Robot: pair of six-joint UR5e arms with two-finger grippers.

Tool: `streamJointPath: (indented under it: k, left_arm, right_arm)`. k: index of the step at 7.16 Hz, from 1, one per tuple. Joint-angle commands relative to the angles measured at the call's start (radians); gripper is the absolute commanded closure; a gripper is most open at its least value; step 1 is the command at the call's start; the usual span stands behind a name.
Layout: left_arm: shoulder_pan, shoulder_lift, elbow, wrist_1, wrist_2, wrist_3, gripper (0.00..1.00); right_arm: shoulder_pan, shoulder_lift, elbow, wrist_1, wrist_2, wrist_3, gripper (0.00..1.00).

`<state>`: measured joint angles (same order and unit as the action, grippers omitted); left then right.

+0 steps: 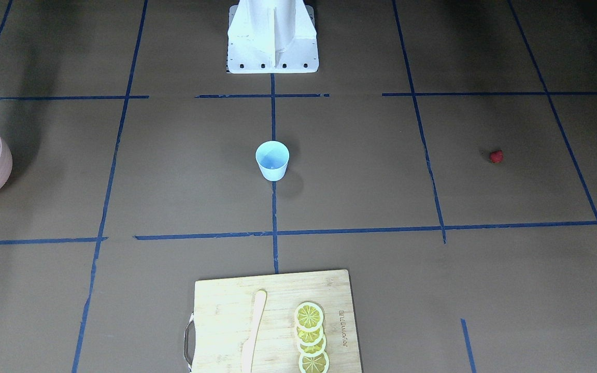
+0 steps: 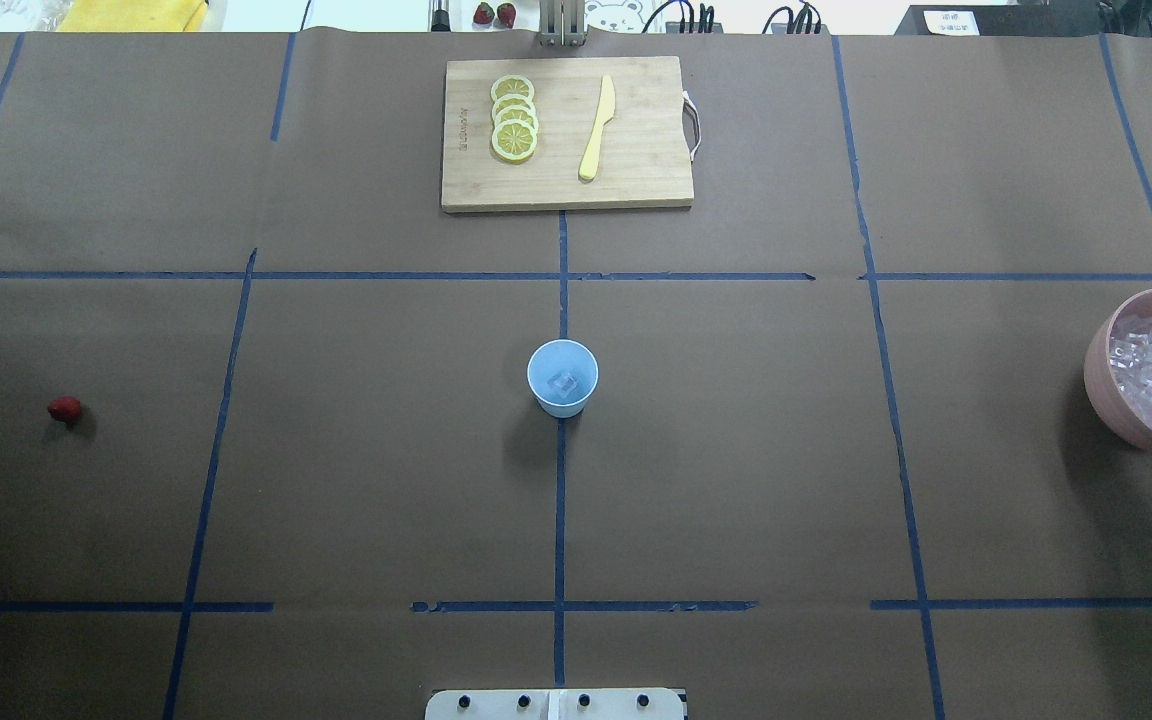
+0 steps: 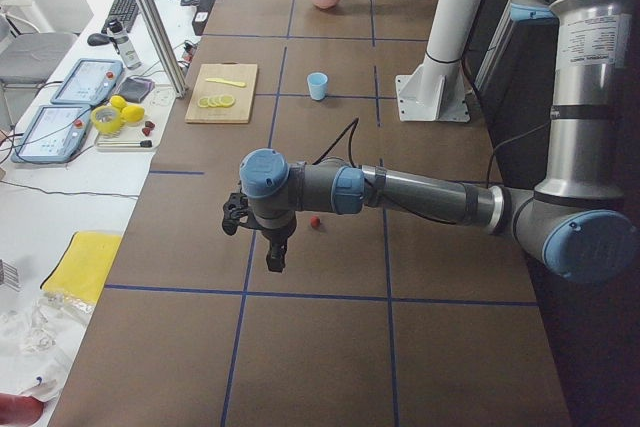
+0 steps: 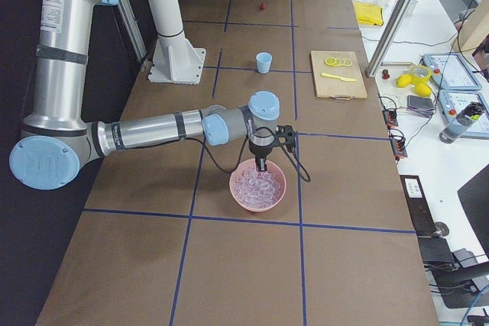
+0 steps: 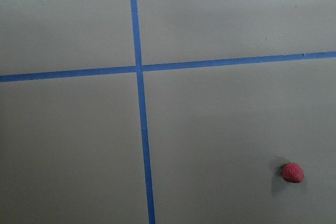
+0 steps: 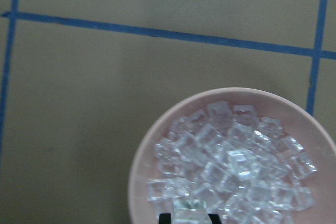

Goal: Put ice and strawberries in cup

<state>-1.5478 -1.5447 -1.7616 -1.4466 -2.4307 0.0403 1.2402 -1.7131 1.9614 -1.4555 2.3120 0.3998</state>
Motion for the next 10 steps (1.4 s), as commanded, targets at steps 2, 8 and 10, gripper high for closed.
streamJointPath:
  k: [2, 8, 10]
  left_arm:
    - [0.0, 0.0, 0.002, 0.0, -0.001, 0.001, 0.0]
    - [0.0, 0.0, 0.007, 0.0, -0.001, 0.001, 0.0]
    - [0.0, 0.0, 0.005, 0.0, -0.001, 0.001, 0.0]
  right_arm:
    - [-0.221, 0.233, 0.129, -0.009, 0.011, 0.624, 1.0]
    - [-0.706, 0.899, -0.277, -0.074, -0.361, 1.258, 1.0]
    - [-0.728, 0.903, -0.286, -0.071, -0.365, 1.265, 0.99]
